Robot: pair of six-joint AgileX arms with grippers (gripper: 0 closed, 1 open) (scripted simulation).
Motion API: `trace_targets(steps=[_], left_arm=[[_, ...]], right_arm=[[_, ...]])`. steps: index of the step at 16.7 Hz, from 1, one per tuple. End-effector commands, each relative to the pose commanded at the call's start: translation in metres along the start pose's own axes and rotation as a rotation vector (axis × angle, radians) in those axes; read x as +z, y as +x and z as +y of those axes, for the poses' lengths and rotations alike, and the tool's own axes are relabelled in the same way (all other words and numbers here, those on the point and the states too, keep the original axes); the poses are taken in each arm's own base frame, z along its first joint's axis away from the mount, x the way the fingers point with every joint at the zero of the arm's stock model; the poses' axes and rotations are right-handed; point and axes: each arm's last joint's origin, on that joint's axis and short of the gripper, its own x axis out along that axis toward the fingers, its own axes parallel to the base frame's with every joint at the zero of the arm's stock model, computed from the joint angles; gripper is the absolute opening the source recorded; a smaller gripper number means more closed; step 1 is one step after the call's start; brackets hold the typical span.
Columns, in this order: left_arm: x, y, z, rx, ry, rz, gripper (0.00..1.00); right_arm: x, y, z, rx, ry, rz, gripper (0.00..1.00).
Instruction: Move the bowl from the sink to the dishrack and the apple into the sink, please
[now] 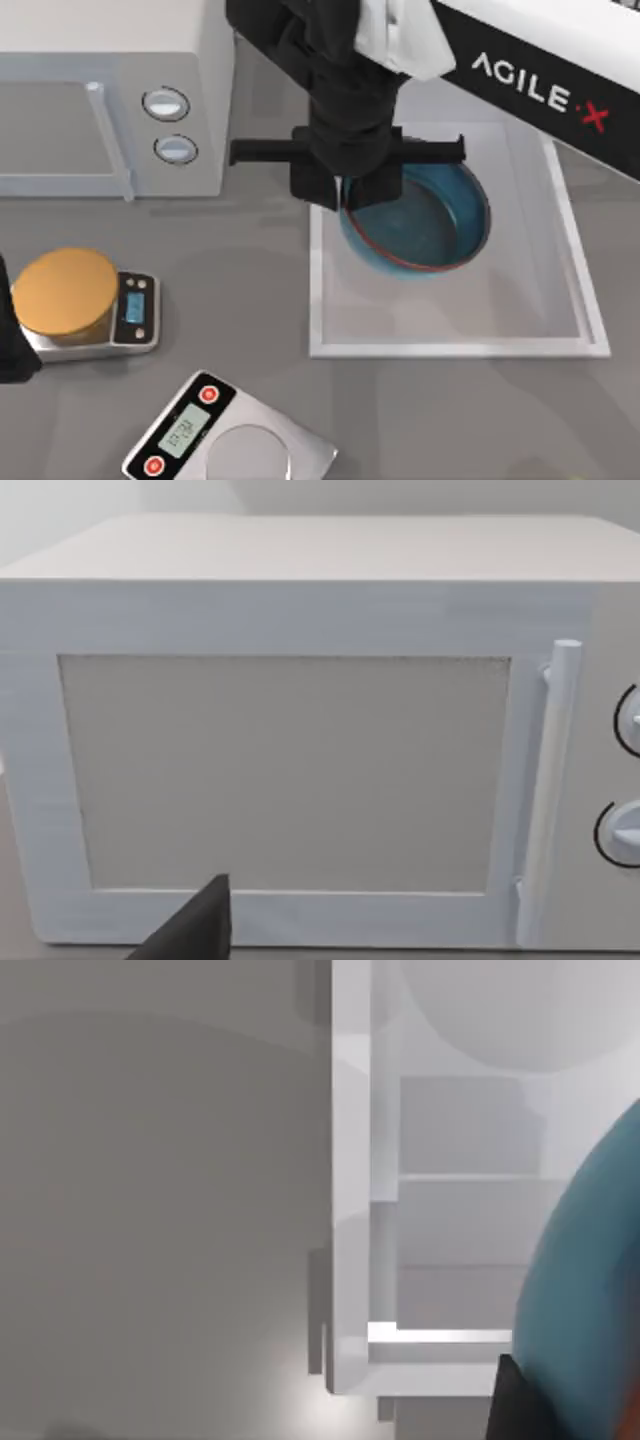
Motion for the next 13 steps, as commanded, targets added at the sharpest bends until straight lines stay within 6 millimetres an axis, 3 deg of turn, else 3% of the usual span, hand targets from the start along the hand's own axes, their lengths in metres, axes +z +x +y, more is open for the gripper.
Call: trace_targets(steps=[3,5,8,13], left_arm=[[0.000,0.000,0.000,0.000,0.000,0.000,1.00],[0.000,0.000,0.000,0.000,0.000,0.000,1.00],[0.000,0.000,0.000,0.000,0.000,0.000,1.00],[0.000,0.000,0.000,0.000,0.000,0.000,1.00]], right_arm=[[-0.057,-0.073,-0.016,0.011,0.003,-0.008,0.00],[-0.088,-0.102,-0.030,0.007,0.003,-0.003,0.00],[-0.116,-0.122,-0.044,-0.009,0.000,0.008,0.00],[-0.118,-0.124,-0.046,-0.010,0.004,0.009,0.00]])
